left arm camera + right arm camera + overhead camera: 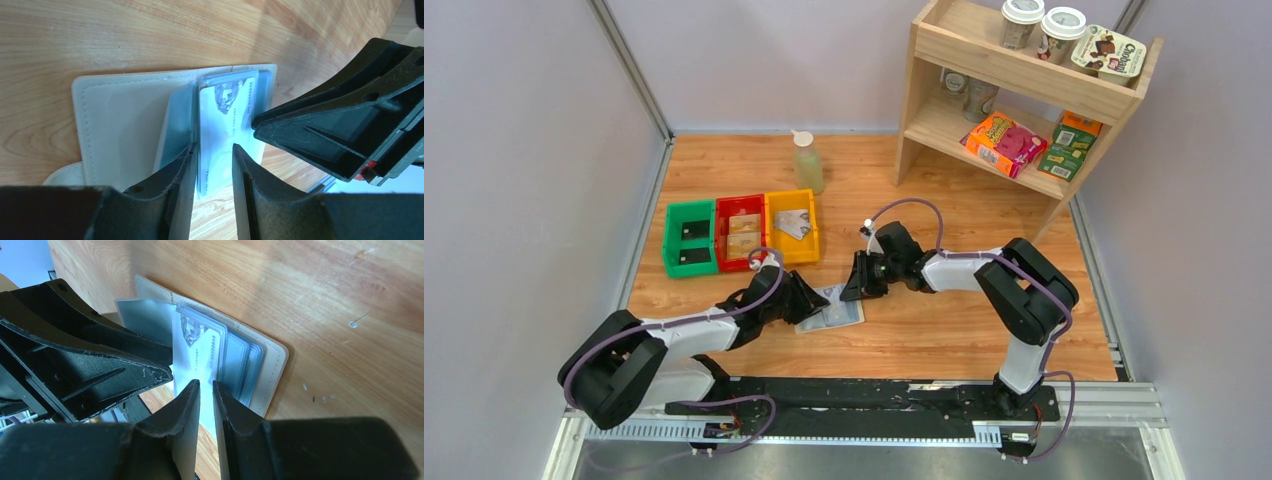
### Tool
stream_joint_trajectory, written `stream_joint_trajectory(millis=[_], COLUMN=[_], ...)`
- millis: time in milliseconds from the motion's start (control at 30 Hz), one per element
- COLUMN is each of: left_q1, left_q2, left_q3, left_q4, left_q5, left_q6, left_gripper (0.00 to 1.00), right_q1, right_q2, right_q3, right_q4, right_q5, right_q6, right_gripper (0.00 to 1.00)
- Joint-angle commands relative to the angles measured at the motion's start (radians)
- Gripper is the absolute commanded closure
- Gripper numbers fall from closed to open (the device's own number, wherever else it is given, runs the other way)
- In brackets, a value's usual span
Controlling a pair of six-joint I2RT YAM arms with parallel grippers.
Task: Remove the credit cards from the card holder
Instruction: Remove the credit card from the card holder.
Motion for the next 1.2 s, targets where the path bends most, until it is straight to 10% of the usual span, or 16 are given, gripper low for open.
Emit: stream_joint_trajectory(millis=[0, 600, 1167], left_q1=[-0.007, -0.009, -0.01], left_q2=[0.011, -0.057, 0.064], left_q3=[-0.001, -0.091, -0.128], left_q4=[0.097, 0.259, 0.396], left_q5=[0.02, -0.019, 0.017], left_q6=[-0.017, -0.079, -0.113], left_gripper=[0.62, 0.87, 0.61], right_q1=[0.008, 0.008, 0.008], right_q2=[0.052, 0.067, 0.088], right_q3=[-0.022, -0.028, -0.04], right_q4=[-0.052, -0.035, 0.013], right_q5=[0.056, 0.04, 0.004], right_q6=[-0.019, -0.013, 0.015], right_gripper=[0.76, 0.77, 0.77])
